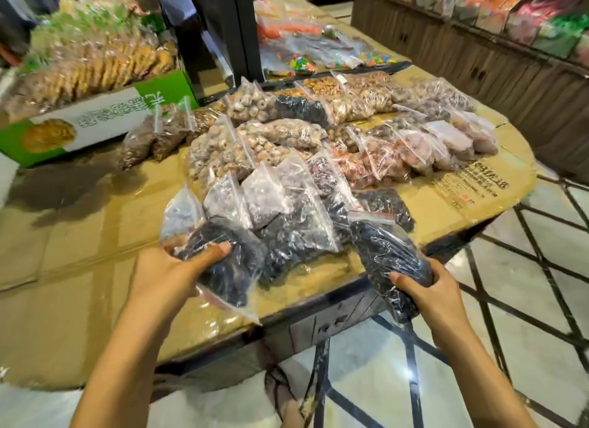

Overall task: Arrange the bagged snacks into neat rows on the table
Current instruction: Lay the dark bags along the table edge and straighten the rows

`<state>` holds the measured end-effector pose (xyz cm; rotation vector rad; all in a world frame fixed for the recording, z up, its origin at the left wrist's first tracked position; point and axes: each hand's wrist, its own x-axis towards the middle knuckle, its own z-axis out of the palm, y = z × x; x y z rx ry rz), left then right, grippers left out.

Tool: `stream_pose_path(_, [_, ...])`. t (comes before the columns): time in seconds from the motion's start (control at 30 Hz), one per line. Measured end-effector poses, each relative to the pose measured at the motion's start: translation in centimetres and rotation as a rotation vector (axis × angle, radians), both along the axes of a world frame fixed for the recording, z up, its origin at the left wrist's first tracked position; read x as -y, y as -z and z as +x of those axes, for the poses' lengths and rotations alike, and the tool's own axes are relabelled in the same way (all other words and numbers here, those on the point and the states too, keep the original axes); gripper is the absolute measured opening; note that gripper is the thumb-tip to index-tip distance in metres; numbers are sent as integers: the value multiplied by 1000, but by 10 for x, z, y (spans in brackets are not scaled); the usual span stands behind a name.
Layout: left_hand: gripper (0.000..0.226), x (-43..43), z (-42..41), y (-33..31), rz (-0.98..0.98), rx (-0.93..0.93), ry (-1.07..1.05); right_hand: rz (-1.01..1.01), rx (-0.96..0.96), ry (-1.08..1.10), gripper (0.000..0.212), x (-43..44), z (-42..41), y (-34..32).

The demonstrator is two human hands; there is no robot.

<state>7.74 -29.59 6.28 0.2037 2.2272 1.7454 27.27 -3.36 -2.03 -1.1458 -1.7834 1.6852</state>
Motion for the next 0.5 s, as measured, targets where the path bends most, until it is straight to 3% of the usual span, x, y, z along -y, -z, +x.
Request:
stream_pose_path(0.07, [18,-4,-5,4,-57,31,-43,-24,5,12,39,7,13,1])
stream_pose_path(0.17, [21,-20,-13,36,-74,66,-113,-48,9,21,39,14,24,3])
stream_pose_path(0.2, [31,-25,-12,50,-70,78,-92,-54,16,25,39,16,25,3])
stream_pose_path(0.23, [57,-30,-10,67,-113,94,-20,-60,16,28,40,17,25,3])
stream_pose_path(0.3, [102,-36,-5,95,-362,3,167,-69,15,45,39,19,23,0])
stream_pose_path(0.4, [111,-36,1,116,-650,-349,166,-74,6,67,35,19,18,-6])
stream_pose_path(0.5, [111,-31,-3,126,-676,-401,148,-76,2,95,35,16,8,-7])
